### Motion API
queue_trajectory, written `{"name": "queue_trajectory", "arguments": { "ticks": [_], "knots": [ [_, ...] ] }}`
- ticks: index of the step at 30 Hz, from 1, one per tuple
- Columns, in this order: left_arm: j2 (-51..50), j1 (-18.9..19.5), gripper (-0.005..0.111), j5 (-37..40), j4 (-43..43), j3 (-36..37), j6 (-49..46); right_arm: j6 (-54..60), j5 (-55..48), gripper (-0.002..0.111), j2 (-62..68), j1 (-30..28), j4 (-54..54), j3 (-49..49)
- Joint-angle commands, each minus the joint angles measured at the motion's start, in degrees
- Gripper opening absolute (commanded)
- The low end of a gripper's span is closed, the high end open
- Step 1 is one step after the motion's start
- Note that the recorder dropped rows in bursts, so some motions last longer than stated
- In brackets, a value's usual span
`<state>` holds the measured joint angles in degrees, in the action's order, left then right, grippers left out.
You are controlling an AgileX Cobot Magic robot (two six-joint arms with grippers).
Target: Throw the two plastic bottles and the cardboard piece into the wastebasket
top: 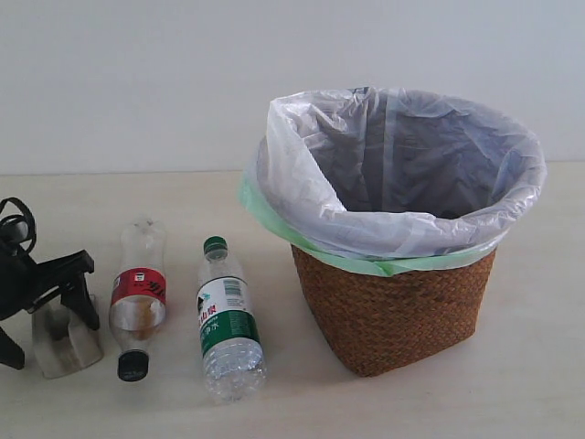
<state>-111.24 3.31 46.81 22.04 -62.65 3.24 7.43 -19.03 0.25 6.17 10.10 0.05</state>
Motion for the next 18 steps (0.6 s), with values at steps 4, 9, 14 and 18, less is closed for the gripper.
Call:
{"name": "queue_trajectory", "arguments": {
  "ticks": [4,9,14,18],
  "knots": [
    [-0.2,0.0,0.082,-0.4,-0.5,-0.7,-1.0,0.2,0.4,0.0,-0.3,-0.3,-0.3,-0.1],
    [-0.2,0.1,0.079,-0.4,-1.6,-1.3,-1.0,0.2,0.4,0.0,-0.3,-0.3,-0.3,-0.1],
    [-0.2,0.1,0.055,-0.7,-1.4,-1.6,-1.0,0.2,0.4,0.0,-0.3,-0.3,-0.3,-0.1],
    [-0.2,0.1,0.043,-0.7,-1.7,-1.6,-1.0,0.2,0.4,0.0,-0.3,-0.3,-0.3,-0.1]
  ]
}}
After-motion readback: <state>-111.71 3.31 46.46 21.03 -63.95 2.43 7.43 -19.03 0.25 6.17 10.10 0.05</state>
